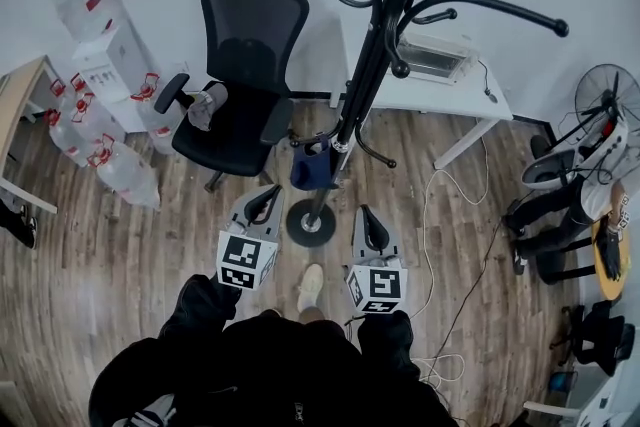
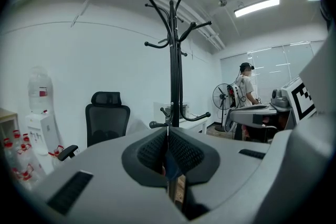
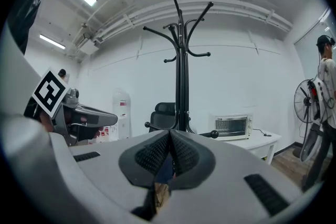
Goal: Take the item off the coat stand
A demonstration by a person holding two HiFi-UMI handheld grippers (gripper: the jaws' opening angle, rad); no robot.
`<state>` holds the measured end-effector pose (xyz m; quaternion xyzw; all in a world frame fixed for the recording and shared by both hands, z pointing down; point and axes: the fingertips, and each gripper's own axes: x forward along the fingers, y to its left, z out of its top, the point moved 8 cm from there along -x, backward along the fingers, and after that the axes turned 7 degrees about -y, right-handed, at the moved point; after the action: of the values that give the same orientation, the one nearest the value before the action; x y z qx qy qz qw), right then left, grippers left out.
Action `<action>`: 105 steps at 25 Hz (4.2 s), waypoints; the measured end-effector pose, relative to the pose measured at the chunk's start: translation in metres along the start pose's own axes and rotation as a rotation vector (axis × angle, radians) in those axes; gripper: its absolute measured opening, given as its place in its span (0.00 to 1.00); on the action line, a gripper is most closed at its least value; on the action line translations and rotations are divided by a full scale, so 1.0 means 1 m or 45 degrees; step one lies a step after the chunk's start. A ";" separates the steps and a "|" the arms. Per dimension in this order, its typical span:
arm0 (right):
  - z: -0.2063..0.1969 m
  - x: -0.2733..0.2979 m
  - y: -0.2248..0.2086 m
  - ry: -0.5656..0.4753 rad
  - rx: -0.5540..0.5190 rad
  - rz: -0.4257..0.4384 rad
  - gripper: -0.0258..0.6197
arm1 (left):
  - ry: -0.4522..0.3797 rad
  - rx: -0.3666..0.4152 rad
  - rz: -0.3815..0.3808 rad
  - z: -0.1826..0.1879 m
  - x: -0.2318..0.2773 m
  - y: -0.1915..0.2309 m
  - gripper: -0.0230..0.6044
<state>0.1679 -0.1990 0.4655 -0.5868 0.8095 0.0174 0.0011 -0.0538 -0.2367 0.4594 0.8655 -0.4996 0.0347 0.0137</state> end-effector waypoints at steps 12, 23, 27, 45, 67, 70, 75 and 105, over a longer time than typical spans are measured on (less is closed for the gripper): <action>-0.033 0.053 -0.025 0.095 0.036 0.049 0.07 | 0.107 -0.042 0.025 -0.037 0.056 0.017 0.08; -0.051 0.064 -0.039 0.132 0.061 0.052 0.07 | 0.196 -0.036 -0.020 -0.069 0.092 0.016 0.15; -0.054 0.065 -0.043 0.137 0.063 0.041 0.07 | 0.227 -0.045 -0.050 -0.079 0.107 0.020 0.31; -0.056 0.059 -0.062 0.151 0.056 -0.019 0.07 | 0.335 -0.030 0.011 -0.110 0.143 0.027 0.15; -0.046 0.047 -0.057 0.125 0.043 -0.026 0.07 | 0.208 -0.084 0.014 -0.074 0.123 0.026 0.09; -0.045 0.046 -0.054 0.119 0.042 -0.019 0.07 | 0.181 -0.085 0.021 -0.066 0.118 0.027 0.09; -0.041 0.045 -0.050 0.105 0.040 -0.003 0.07 | 0.153 -0.080 0.032 -0.055 0.110 0.027 0.09; -0.018 0.034 -0.013 0.052 0.027 0.036 0.07 | 0.098 -0.086 0.107 -0.031 0.063 0.046 0.09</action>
<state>0.1705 -0.2355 0.4828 -0.5756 0.8177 -0.0033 -0.0095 -0.0638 -0.3129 0.4945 0.8407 -0.5356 0.0515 0.0605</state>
